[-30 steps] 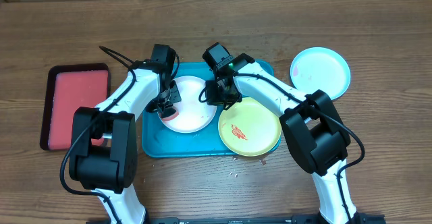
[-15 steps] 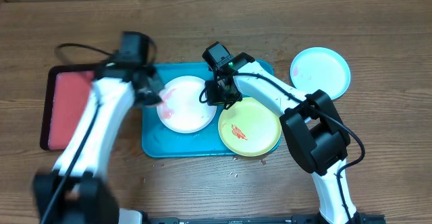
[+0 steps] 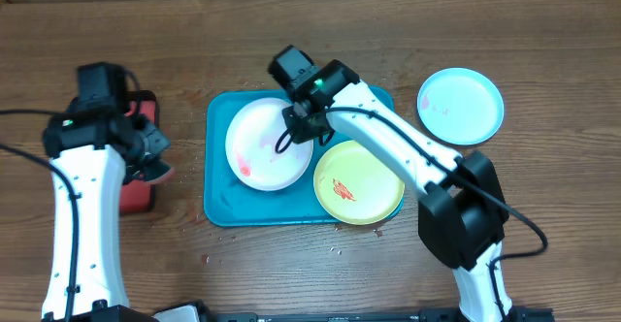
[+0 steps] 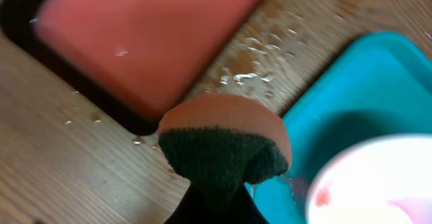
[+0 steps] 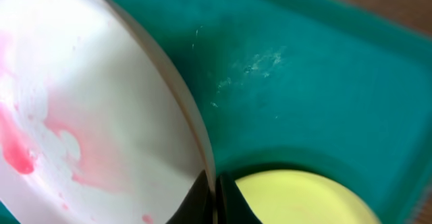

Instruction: Clean dirty plates on tray and stack at the side

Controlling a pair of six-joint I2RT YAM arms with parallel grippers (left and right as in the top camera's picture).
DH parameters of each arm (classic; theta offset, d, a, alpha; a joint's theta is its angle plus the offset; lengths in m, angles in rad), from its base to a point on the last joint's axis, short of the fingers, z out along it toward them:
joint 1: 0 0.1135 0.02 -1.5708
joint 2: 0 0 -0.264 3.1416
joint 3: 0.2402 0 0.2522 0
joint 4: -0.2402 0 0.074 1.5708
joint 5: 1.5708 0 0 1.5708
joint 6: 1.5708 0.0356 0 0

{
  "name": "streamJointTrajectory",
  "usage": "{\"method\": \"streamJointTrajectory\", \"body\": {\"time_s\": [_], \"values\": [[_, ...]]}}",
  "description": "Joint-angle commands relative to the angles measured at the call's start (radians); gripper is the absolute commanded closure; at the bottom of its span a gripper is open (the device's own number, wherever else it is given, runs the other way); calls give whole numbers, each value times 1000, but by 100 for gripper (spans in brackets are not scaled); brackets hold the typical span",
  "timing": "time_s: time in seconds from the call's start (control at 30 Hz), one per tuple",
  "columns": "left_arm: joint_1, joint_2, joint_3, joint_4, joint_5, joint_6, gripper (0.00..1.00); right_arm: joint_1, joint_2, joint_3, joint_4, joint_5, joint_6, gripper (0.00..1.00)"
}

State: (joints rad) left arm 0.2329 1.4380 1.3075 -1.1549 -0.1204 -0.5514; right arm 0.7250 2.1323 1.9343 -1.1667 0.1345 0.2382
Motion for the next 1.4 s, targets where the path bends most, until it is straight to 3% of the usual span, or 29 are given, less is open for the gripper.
{"method": "streamJointTrajectory", "body": {"time_s": [0.0, 0.27, 0.43, 0.7, 1.37], "values": [[71, -1, -3, -5, 12, -14, 96, 69, -56, 87, -48, 318, -72, 96], [160, -1, -5, -20, 22, -29, 96, 224, -56, 122, -184, 839, -95, 96], [161, -1, -15, -20, 20, -29, 96, 276, -56, 122, -200, 980, -211, 96], [161, -1, -19, -20, 21, -29, 96, 282, -56, 122, -196, 1088, -217, 96], [160, -1, -19, -17, 21, -29, 96, 277, -56, 122, -161, 1048, -219, 96]]}}
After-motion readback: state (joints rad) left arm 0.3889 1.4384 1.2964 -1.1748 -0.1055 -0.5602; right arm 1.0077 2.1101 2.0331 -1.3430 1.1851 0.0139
